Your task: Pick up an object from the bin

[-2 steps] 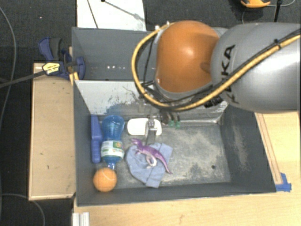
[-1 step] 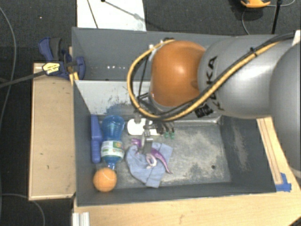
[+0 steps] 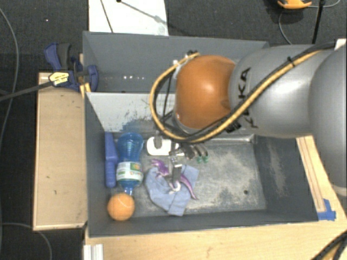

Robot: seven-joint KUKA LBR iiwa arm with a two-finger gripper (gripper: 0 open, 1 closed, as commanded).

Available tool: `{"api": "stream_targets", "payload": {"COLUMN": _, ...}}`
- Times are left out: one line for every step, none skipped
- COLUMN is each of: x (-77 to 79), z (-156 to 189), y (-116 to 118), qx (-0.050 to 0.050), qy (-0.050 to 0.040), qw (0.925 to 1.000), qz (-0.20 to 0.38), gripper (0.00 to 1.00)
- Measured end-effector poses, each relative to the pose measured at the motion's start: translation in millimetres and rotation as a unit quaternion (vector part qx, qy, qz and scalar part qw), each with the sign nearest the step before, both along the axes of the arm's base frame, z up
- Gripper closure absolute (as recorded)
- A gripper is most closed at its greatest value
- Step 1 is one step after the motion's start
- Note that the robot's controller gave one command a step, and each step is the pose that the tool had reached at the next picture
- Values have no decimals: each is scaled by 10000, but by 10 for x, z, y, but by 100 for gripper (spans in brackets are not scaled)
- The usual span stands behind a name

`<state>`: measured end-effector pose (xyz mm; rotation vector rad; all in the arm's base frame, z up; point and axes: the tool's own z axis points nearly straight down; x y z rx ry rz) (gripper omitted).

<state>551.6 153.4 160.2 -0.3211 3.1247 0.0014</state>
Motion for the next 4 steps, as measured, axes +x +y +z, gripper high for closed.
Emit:
{"api": "stream_targets", "payload": {"x": 7, "z": -110, "y": 31, "qx": 6, "qy": -31, "qw": 9994, "qz": 342, "gripper": 0}}
{"api": "stream_targets", "payload": {"x": 60, "z": -730, "y": -10, "qx": 6, "qy": -50, "qw": 9900, "qz": 1411, "gripper": 0}}
{"api": "stream_targets", "payload": {"x": 76, "z": -992, "y": -1, "qx": 14, "qy": -58, "qw": 9850, "qz": 1724, "gripper": 100}}
{"api": "stream_targets", "payload": {"x": 74, "z": -961, "y": -3, "qx": 13, "qy": -61, "qw": 9844, "qz": 1758, "gripper": 100}}
